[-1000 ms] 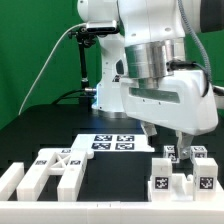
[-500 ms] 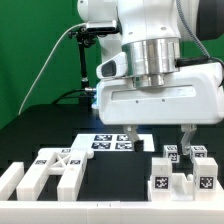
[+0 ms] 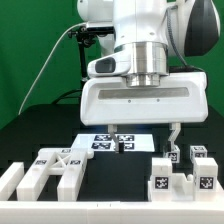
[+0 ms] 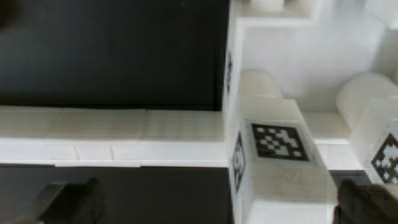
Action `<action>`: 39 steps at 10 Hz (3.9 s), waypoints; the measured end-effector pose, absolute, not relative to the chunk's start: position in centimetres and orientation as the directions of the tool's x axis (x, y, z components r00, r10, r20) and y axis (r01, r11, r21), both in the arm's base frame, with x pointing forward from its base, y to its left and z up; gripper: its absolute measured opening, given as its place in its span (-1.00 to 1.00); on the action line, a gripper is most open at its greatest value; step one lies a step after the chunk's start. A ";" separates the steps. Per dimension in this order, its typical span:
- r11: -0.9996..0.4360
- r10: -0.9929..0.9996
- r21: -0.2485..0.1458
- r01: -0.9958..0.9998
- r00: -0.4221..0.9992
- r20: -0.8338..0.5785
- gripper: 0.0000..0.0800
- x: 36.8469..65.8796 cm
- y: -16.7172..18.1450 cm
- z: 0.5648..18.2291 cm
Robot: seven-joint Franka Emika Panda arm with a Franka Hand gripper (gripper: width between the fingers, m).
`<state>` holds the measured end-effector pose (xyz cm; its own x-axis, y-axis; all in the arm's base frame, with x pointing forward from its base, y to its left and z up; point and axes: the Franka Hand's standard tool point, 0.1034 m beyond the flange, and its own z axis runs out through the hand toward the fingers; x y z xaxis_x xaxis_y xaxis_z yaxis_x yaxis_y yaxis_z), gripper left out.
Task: Assemble chair
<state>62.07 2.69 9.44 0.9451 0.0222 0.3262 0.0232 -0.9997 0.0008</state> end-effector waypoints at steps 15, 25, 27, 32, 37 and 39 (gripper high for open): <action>-1.000 -0.025 0.009 -0.028 0.958 0.286 0.16 61.3 4.6 1.5; -0.999 -0.030 0.014 -0.035 0.958 0.286 -0.92 61.3 4.0 1.5; -0.999 -0.030 0.014 -0.035 0.958 0.286 -0.92 61.3 4.0 1.5; -1.000 -0.009 -0.025 -0.007 0.996 0.091 -0.92 58.8 -1.6 4.5; -1.000 0.009 0.007 0.013 0.930 -0.368 -0.92 57.8 -2.0 8.3; -1.000 0.006 0.001 0.008 0.876 -0.482 -0.92 57.1 -2.0 8.1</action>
Offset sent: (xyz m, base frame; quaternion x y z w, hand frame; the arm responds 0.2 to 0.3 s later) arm -0.0220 0.0221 -0.0418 0.0234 0.0011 -0.0204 0.9995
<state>57.13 -2.03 8.09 0.8762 0.0062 -0.4819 0.0077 -1.0000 0.0012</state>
